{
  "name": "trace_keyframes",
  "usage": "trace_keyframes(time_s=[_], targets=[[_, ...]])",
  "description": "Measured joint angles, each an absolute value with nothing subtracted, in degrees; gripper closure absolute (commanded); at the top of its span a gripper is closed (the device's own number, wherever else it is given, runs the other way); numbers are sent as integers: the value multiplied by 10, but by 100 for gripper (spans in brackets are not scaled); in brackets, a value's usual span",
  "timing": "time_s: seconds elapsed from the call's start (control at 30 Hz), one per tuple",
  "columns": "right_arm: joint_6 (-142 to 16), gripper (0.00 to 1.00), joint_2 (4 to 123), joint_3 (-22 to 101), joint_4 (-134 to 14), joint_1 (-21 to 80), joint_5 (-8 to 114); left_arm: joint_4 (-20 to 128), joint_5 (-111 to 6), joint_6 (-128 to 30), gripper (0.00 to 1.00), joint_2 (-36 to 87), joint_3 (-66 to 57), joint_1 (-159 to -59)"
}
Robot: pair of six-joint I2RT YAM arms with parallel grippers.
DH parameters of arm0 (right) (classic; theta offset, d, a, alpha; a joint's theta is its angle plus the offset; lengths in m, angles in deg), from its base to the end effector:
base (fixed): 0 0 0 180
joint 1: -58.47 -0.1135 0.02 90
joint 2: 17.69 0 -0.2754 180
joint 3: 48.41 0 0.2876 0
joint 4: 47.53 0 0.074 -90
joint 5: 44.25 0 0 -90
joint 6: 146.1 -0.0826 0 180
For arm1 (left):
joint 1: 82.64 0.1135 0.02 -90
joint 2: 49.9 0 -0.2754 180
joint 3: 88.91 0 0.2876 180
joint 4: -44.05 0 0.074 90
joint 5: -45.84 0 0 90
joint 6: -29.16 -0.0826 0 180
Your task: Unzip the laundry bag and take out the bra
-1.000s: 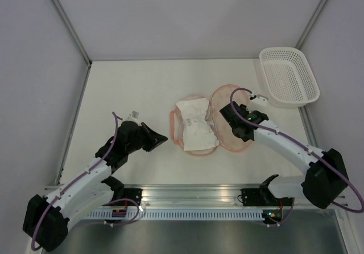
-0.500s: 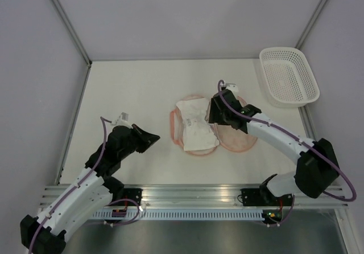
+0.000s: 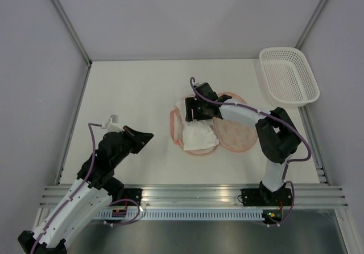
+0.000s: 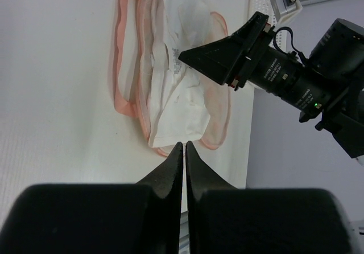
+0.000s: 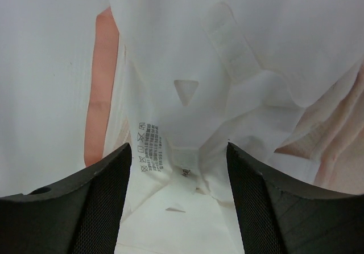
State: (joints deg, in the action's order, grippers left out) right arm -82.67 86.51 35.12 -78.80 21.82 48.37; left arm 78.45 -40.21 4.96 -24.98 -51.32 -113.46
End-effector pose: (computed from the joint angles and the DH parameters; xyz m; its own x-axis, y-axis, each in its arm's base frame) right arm 0.3613 0.2735 0.1557 -0.8418 -0.0694 -0.5353 -0.2710 0.9120 0.3079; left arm 0.1713 -0.0956 0.2347 -0.5464 -0.7336 -0.4041 -0.1030 0.5377 -0.8368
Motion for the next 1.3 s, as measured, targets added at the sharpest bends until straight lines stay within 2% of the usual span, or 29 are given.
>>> trace_keyframes(time_s=[0.1,0.2,0.3,0.33,0.37,0.43,0.77,1.1,1.3], targets=[[-822,27,897,369,-789,216,476,791,-402,50,95,-253,-513,-1135],[-822,35,912,372,-797,214,452,798,-402,50,95,-257,-513,-1135],[-820,63,913,372,-806,211,429,802,-401,50,96,-261,-513,-1135],[-819,85,913,372,-806,211,425,802,-401,50,96,-260,-513,-1135],[-817,92,914,372,-806,211,423,802,-400,50,96,-260,-513,-1135],[-821,100,916,372,-805,211,422,803,-400,50,97,-258,-513,-1135],[-822,99,921,371,-800,211,424,807,-399,50,98,-259,-513,-1135],[-820,99,785,405,-839,213,375,822,-398,50,98,-271,-513,-1135],[-816,100,764,448,-855,234,338,831,-398,50,98,-278,-513,-1135]])
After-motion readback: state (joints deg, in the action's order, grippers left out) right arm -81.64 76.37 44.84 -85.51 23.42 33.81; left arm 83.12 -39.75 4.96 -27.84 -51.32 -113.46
